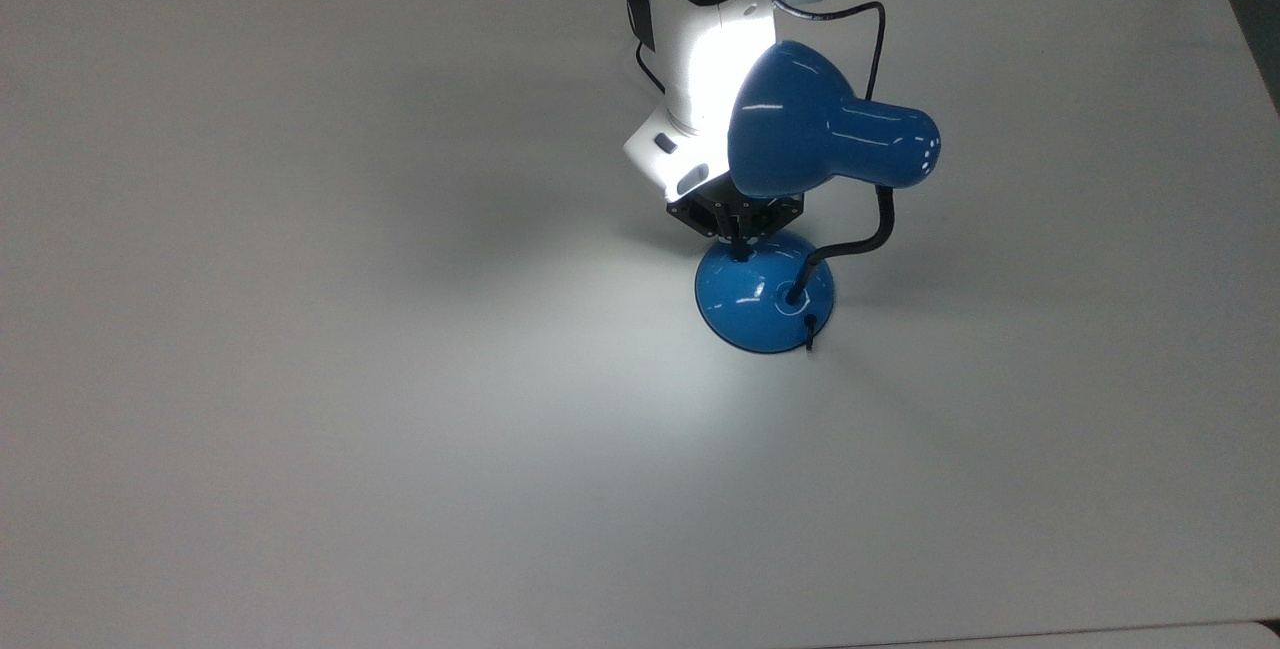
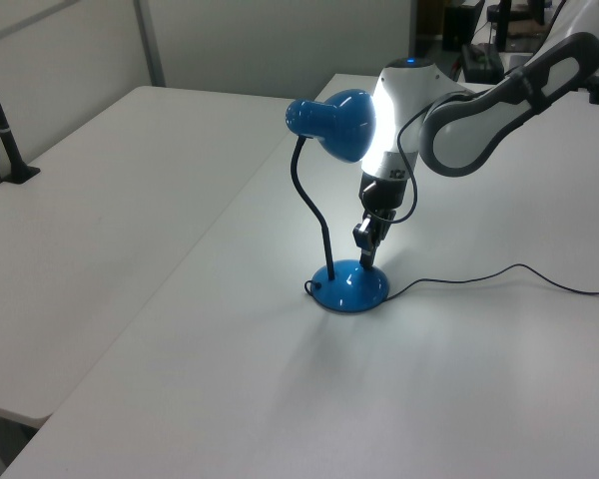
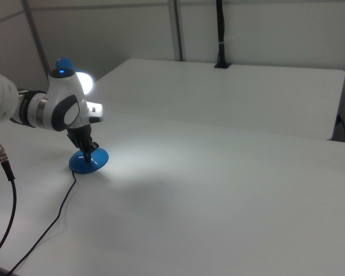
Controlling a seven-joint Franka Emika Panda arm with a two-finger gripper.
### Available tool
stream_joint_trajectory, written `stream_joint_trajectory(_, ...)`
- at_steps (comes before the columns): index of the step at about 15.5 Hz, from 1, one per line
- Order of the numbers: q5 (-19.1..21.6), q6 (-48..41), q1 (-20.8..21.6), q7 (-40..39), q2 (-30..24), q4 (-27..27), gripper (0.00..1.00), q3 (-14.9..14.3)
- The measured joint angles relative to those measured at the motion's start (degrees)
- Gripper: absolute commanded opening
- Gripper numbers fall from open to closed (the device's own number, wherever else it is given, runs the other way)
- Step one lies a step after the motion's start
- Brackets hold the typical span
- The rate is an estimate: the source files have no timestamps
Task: Turn off the lamp
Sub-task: 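Press down on the base switch with the gripper fingertips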
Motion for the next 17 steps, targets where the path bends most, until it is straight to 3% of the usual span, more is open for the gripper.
stream_joint_trajectory(17, -2.4, 0.5, 0.1, 0.2, -0.2, -0.6, 0.00, 0.3)
